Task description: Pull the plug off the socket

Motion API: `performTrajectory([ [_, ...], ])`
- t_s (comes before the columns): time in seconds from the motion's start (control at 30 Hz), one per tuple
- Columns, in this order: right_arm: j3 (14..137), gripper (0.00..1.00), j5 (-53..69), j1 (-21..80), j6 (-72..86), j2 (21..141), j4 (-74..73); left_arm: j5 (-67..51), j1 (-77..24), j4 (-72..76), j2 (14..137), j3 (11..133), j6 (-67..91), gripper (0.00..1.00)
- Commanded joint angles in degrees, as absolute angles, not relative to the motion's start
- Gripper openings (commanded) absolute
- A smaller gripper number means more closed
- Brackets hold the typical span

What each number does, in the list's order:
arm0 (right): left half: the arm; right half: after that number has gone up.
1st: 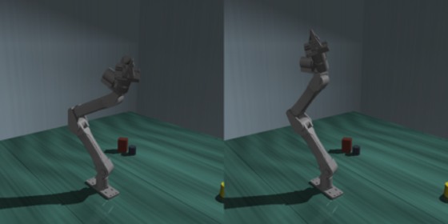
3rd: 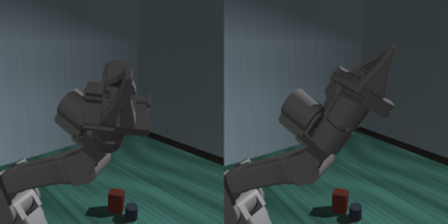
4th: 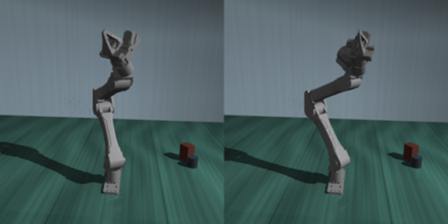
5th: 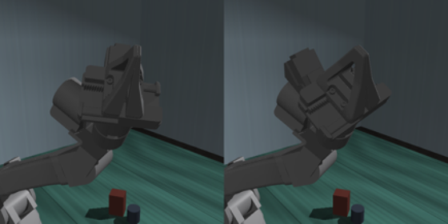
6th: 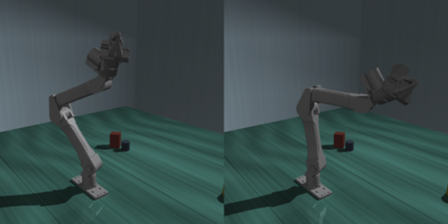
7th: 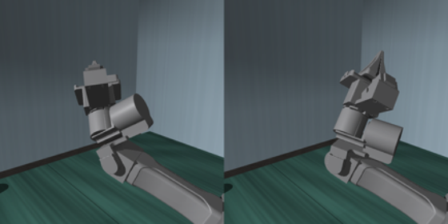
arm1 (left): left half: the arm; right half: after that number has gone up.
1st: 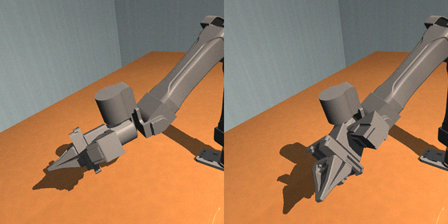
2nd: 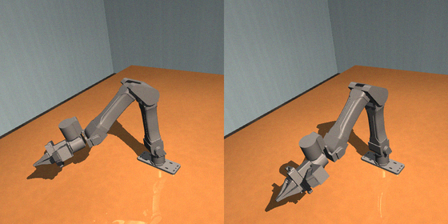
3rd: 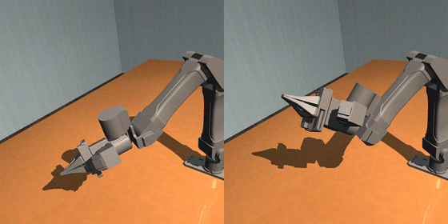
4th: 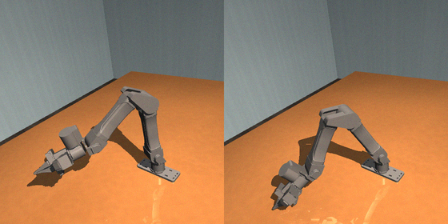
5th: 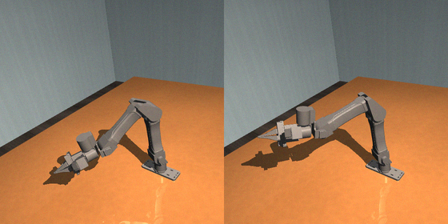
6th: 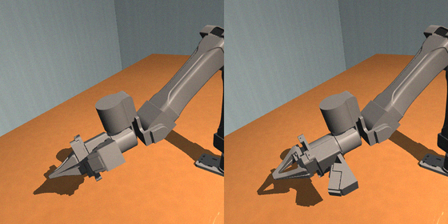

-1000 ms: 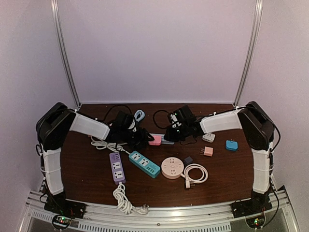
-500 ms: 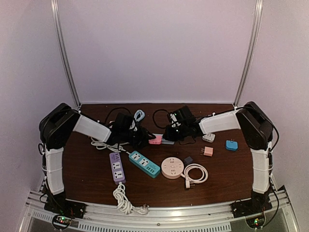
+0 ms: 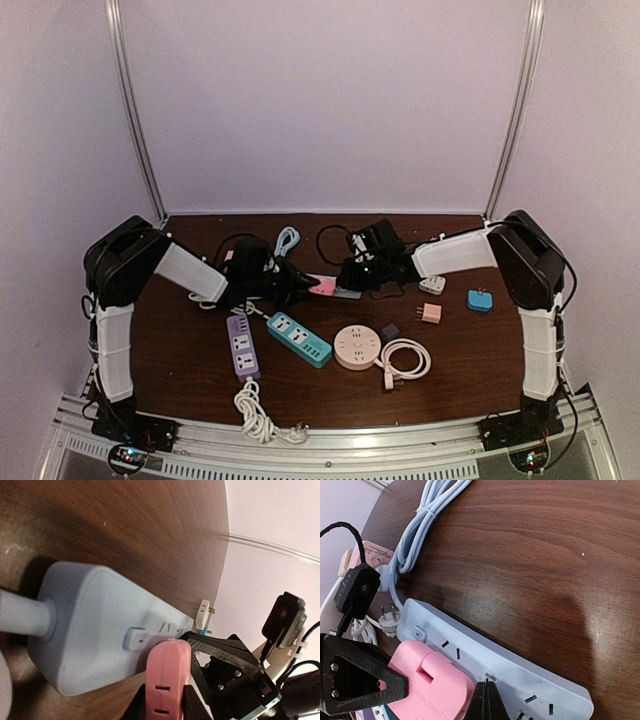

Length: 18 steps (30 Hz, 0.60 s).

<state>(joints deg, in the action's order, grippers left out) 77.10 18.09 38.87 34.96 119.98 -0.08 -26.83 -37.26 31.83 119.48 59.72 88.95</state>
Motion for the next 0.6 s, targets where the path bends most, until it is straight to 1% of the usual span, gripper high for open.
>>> performTrajectory([
  [0.0, 76.05, 0.0, 17.75, 39.13, 35.71, 122.38, -1.89, -28.04, -37.79, 41.93, 120.33, 58.36, 93.63, 0.18],
  [0.2, 76.29, 0.0, 17.57, 39.13, 35.96, 123.41, -2.13, -28.46, -37.79, 47.49, 120.64, 57.97, 97.14, 0.06],
  [0.3, 76.29, 0.0, 17.56, 39.16, 36.13, 124.09, -2.26, -27.95, -37.77, 52.83, 120.88, 57.0, 99.2, 0.01],
  [0.57, 75.4, 0.0, 17.47, 39.37, 36.92, 125.37, -2.33, -26.6, -37.79, 64.37, 121.81, 55.67, 101.04, 0.0],
])
